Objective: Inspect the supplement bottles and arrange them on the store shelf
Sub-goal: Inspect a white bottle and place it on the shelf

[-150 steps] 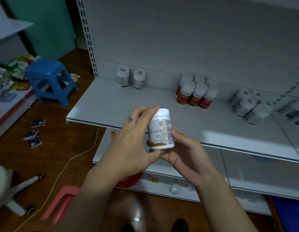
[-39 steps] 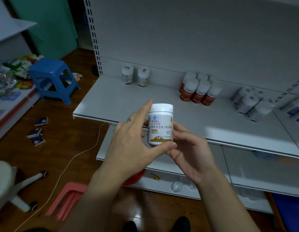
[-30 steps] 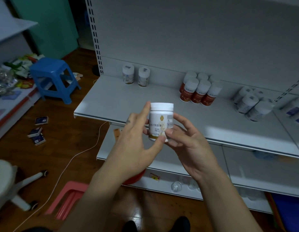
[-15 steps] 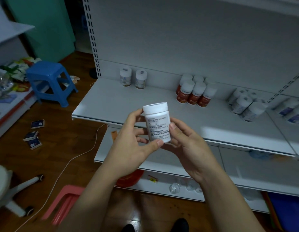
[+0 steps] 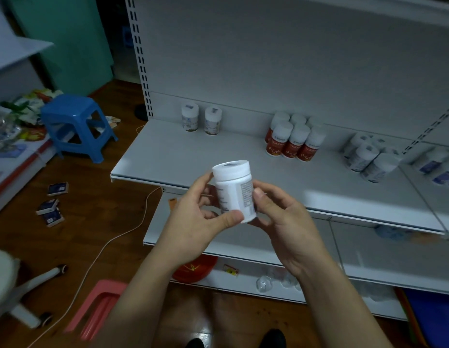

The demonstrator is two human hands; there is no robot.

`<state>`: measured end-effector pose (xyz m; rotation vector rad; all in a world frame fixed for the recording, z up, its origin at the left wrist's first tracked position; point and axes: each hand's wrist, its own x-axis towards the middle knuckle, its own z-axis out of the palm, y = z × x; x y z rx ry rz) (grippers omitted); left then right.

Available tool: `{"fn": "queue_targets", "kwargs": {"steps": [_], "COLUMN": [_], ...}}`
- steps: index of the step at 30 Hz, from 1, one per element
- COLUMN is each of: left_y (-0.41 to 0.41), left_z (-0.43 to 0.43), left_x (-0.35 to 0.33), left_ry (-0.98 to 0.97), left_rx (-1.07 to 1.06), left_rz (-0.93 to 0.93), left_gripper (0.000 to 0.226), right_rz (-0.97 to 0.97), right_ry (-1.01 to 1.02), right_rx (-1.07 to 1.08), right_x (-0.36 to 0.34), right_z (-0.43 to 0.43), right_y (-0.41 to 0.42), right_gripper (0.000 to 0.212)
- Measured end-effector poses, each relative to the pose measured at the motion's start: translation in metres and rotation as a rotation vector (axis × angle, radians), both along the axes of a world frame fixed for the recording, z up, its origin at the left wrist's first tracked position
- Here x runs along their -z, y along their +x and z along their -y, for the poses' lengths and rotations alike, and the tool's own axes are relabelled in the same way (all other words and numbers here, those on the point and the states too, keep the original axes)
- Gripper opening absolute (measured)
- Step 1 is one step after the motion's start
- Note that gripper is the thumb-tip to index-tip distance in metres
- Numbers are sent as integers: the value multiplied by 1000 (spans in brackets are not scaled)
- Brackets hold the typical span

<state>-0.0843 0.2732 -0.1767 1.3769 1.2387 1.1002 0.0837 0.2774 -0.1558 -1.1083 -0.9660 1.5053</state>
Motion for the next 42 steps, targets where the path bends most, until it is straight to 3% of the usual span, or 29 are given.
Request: {"fn": "queue_targets", "kwargs": {"steps": [2, 6, 11, 16, 19, 26, 28, 31, 37, 42], "left_y": [-3, -7, -8, -8, -13, -18, -19, -20, -22, -22], "left_z": [0, -1, -3, -8, -11, -13, -12, -10, -8, -7], "left_x": [-2, -1, 4, 3, 1, -1, -4, 1, 4, 7], "left_ry": [-16, -13, -38, 159, 224, 265, 229, 208, 143, 133], "left_rx": [-6, 68, 130, -89, -89, -98, -102, -64, 4, -62], "left_rz": [88, 140, 101, -195, -245, -174, -77, -1, -90, -131], "left_gripper": [82, 57, 86, 66, 76, 91, 86, 62, 68, 65], "right_rz": [46, 123, 160, 284, 292, 355, 341, 285, 283, 277], "right_ry": [2, -2, 14, 148, 209, 229, 215, 171, 80, 48], "right_rx": [6, -9, -44, -57, -70, -22, 9, 55, 54, 18], "right_x": [-1, -2, -1, -3, -12, -14, -13, -13, -12, -8], "right_z": [-2, -5, -6, -5, -6, -10, -12, -14, -15, -14], "right_y": [3, 2, -4, -7, -6, -11, -14, -16, -15, -15], "right_gripper": [20, 27, 47, 39, 31, 34, 31, 33, 12, 14]}}
